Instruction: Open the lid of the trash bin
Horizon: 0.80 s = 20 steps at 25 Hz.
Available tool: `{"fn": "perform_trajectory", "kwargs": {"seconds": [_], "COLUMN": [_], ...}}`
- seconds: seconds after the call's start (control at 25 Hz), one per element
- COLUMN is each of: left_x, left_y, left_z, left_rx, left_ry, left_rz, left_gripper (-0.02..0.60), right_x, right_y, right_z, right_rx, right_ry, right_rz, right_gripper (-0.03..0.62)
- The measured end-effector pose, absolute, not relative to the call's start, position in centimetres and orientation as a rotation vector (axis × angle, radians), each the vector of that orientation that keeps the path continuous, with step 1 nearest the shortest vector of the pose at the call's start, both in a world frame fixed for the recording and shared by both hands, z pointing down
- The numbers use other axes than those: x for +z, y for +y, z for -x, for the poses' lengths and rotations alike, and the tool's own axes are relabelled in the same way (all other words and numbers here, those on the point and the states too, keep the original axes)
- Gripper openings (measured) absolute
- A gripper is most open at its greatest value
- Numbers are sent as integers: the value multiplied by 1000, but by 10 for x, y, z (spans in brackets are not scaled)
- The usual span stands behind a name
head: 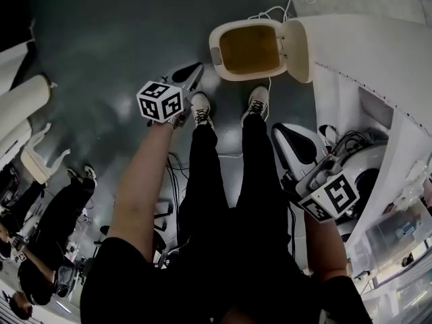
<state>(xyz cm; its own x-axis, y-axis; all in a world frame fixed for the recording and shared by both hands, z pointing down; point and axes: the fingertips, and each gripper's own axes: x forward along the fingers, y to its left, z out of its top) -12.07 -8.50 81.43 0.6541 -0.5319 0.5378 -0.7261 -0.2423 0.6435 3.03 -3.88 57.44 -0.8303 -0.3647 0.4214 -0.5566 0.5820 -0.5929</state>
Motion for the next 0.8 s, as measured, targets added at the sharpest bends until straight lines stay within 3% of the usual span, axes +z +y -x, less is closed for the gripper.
{"fn": "perform_trajectory", "kwargs": {"seconds": [0.8], "left_x": [435], "left_y": [-61], "left_z": [111], "left_rx": [7], "left_ry": [-931], "left_rz": [-2344], "left_gripper": [0], "right_x": [361], "right_y": [-27], "right_z": [-42], "right_rx": [867], "right_ry": [-2828], "right_rz": [-1013], "right_gripper": [8]}}
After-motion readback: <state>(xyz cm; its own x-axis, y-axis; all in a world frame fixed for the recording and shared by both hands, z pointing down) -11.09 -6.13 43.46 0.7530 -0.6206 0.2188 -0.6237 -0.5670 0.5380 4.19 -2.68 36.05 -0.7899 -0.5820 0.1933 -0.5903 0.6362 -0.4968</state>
